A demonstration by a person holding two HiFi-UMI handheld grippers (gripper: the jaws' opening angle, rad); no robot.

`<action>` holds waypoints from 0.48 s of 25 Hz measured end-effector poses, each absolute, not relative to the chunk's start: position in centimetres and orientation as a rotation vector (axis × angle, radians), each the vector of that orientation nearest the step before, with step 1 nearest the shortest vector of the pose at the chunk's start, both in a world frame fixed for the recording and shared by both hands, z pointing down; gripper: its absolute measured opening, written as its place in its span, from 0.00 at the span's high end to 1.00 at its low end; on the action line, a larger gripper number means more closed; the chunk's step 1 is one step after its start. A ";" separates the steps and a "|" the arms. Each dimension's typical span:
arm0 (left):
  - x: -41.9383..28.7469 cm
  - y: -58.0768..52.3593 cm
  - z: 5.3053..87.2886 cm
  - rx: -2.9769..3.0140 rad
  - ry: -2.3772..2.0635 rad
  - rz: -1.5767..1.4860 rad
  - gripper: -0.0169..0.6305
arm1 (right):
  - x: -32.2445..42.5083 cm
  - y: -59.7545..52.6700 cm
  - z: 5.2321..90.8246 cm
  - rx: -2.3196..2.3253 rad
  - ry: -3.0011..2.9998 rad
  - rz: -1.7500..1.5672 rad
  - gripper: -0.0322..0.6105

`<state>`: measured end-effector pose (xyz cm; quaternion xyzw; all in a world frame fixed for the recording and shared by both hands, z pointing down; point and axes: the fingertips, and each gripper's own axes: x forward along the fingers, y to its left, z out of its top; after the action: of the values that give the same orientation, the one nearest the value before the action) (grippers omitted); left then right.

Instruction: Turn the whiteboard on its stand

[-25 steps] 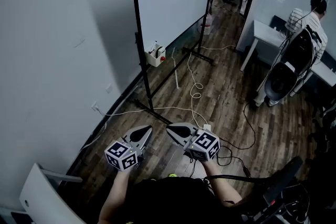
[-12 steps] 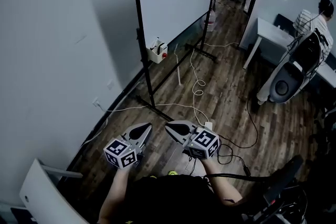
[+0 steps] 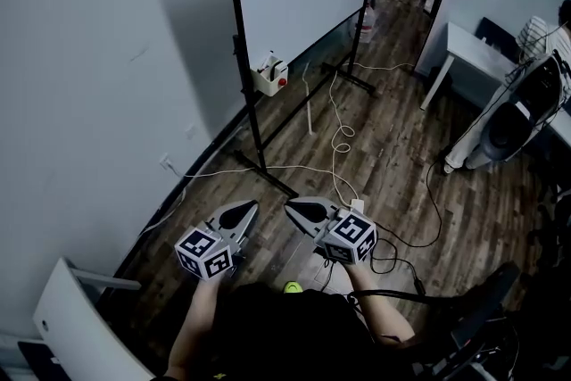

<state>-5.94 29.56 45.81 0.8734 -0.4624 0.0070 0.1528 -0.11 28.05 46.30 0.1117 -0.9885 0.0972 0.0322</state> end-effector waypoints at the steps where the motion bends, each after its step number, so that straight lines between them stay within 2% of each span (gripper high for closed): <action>1: -6.0 29.6 45.9 2.502 -1.330 0.019 0.98 | -0.2 28.0 46.4 0.340 -3.043 0.300 0.92; 12: -6.8 28.7 46.0 2.481 -1.354 0.000 0.98 | -1.0 27.6 47.0 0.296 -3.028 0.335 0.92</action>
<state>-6.79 28.67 45.97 0.8670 -0.4730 0.0001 0.1569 -1.04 27.63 47.00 0.0965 -0.9885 0.1094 0.0405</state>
